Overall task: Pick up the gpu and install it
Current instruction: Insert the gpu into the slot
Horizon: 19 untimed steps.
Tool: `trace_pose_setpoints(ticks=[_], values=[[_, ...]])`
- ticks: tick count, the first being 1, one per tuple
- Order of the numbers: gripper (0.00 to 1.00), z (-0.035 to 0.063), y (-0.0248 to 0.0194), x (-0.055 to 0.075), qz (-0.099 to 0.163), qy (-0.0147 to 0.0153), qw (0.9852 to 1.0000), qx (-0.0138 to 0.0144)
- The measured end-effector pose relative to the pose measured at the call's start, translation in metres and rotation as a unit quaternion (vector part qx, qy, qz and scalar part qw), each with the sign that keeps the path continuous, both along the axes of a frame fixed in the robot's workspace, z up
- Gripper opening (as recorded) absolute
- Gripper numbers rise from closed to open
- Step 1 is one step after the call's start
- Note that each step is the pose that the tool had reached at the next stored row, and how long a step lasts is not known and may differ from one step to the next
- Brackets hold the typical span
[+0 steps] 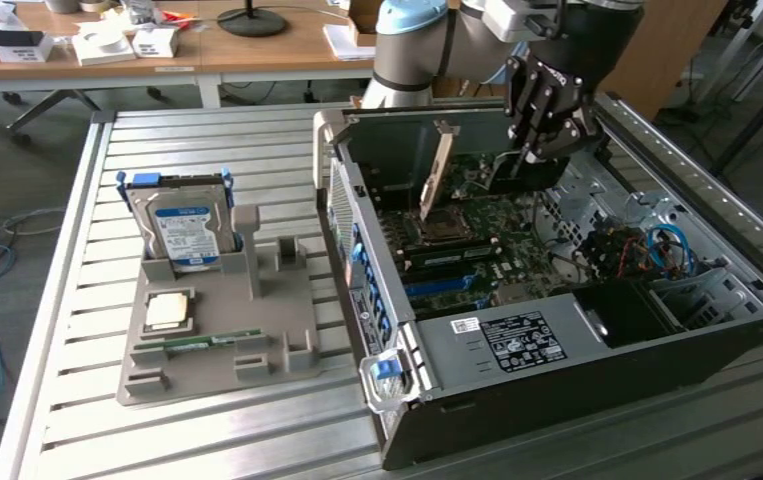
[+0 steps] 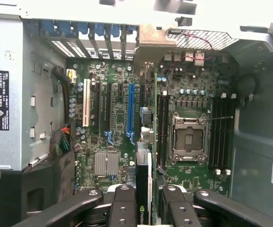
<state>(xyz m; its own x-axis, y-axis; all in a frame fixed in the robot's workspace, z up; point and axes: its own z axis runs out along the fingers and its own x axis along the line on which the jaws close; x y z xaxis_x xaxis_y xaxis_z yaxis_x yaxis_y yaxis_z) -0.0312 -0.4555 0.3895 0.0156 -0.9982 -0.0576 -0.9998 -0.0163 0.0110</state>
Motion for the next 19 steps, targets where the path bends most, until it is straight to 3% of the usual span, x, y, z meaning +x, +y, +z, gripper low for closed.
trace_pose_setpoints(ticks=[6,19], values=[[0.26,-0.0007,-0.0055,0.0,0.001,0.0,1.0,0.0],[0.26,-0.0209,-0.0074,0.0,0.004,0.0,1.0,0.0]])
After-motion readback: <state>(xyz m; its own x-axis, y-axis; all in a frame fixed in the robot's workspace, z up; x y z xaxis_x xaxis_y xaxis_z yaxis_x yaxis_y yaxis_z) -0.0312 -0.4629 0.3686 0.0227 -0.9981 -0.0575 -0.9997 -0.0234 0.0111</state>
